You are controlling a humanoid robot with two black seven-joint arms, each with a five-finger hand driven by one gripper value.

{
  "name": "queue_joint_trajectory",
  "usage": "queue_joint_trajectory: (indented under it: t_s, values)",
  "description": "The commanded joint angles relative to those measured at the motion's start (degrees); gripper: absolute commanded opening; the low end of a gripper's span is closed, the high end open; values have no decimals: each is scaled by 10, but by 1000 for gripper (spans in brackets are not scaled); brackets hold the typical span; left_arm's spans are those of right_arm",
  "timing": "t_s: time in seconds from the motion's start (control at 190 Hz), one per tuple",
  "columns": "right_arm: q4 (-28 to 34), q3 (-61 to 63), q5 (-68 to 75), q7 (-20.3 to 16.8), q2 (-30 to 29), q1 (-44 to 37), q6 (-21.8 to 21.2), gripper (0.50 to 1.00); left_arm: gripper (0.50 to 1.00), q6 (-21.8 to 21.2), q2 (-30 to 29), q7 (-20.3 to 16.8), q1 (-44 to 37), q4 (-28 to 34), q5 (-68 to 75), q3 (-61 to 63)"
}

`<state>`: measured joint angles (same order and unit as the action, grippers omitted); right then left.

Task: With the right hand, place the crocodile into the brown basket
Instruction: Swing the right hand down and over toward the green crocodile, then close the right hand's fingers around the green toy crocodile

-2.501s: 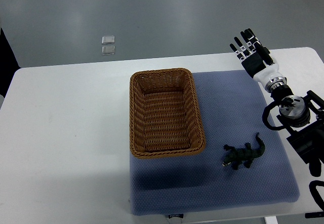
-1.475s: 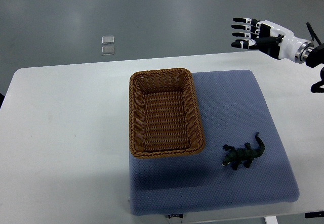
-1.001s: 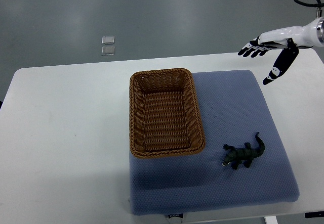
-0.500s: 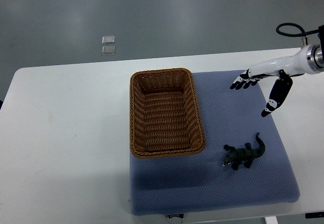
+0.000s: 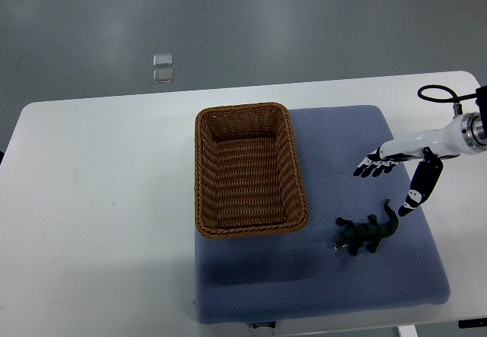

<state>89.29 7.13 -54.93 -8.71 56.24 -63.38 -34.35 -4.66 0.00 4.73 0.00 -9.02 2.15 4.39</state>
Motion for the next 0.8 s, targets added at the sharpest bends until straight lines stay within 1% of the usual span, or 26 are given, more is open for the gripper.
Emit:
queue_joint_trajectory:
  t_s: [0.0,0.142,0.2,0.29,0.4,0.616,0.795]
  values:
    - [0,25,0,13,-2,34,10,926,1000,0,0,0,0,1,0,0]
    - [-1,32,-1,19,-6,56,40,926,1000,0,0,0,0,1,0,0]
    - [-1,32,-3,27,-8,68,53,926,1000,0,0,0,0,1,0,0]
    - [-1,33,-5,35,-10,82,60,926,1000,0,0,0,0,1,0,-1]
    - [-2,34,-7,36,-13,98,67,926,1000,-1,0,-1,0,1,0,-1]
    - [-5,40,-11,43,-25,128,92,924,1000,0,0,0,0,1,0,-1]
    - [-10,61,-27,44,-29,162,94,924,1000,0,0,0,0,3,0,-1]
